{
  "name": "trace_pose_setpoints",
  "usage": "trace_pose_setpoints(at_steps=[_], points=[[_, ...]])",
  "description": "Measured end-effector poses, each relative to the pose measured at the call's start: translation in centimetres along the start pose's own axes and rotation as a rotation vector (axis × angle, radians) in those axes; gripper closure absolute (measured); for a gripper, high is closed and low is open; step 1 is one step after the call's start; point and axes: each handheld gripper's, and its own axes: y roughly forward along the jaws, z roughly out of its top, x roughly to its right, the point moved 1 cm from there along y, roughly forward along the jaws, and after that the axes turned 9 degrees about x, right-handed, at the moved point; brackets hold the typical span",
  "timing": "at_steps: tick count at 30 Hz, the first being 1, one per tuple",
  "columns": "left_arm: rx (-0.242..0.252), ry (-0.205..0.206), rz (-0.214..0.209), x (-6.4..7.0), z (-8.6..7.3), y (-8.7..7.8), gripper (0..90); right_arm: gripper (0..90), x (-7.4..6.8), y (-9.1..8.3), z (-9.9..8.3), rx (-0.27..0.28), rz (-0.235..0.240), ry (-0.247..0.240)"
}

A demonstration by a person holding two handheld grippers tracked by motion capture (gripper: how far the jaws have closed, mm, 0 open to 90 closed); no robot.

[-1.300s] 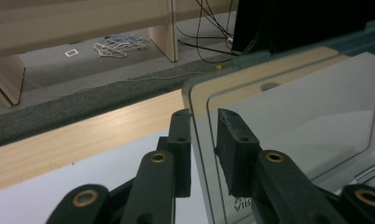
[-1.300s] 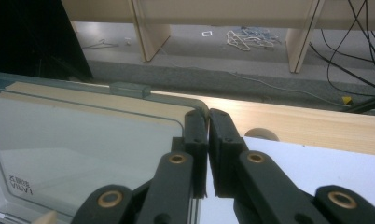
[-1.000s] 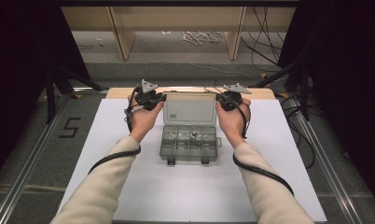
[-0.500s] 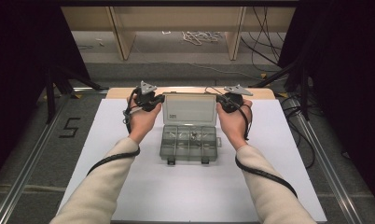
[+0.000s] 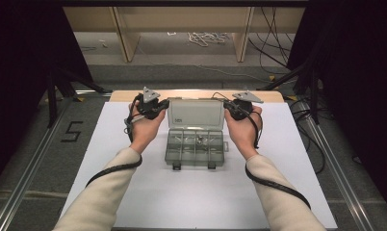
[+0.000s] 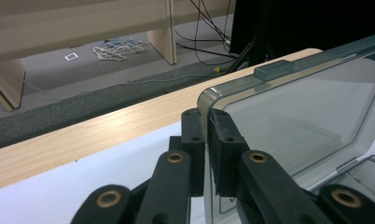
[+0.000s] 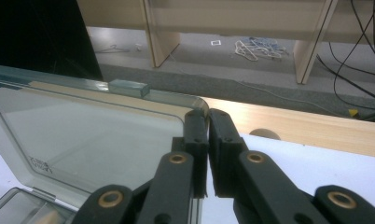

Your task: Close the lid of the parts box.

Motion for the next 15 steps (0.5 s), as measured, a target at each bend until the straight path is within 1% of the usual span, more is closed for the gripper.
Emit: trace_pose_setpoints(at_steps=[4,5,6,9,10,13,14,15], points=[[0.006,0.004,-0.004,0.2,-0.1,-0.5,84.8,87.4,-0.1,-0.5,-0.2,0.003,-0.004,0.0],[0.008,0.007,-0.006,0.2,-0.1,-0.6,84.8,87.4,-0.2,-0.5,-0.2,0.012,-0.004,-0.002],[0.007,0.011,-0.009,0.3,-0.1,-0.7,84.9,87.4,-0.2,-0.7,-0.2,-0.002,-0.002,-0.004],[0.014,0.006,-0.013,0.4,-0.2,-1.0,84.9,87.4,-0.2,-0.9,-0.2,0.003,0.001,-0.011],[0.017,0.013,-0.015,0.4,-0.2,-1.1,84.9,87.4,-0.3,-1.0,-0.3,0.003,-0.001,-0.008],[0.019,0.017,-0.016,0.5,-0.3,-1.4,85.0,87.5,-0.4,-1.3,-0.3,0.003,0.001,-0.013],[0.019,0.013,-0.017,0.6,-0.3,-1.5,85.0,87.5,-0.4,-1.3,-0.4,0.014,0.003,-0.009],[0.02,0.016,-0.019,0.6,-0.4,-1.5,85.0,87.5,-0.4,-1.4,-0.4,0.008,0.003,-0.009]])
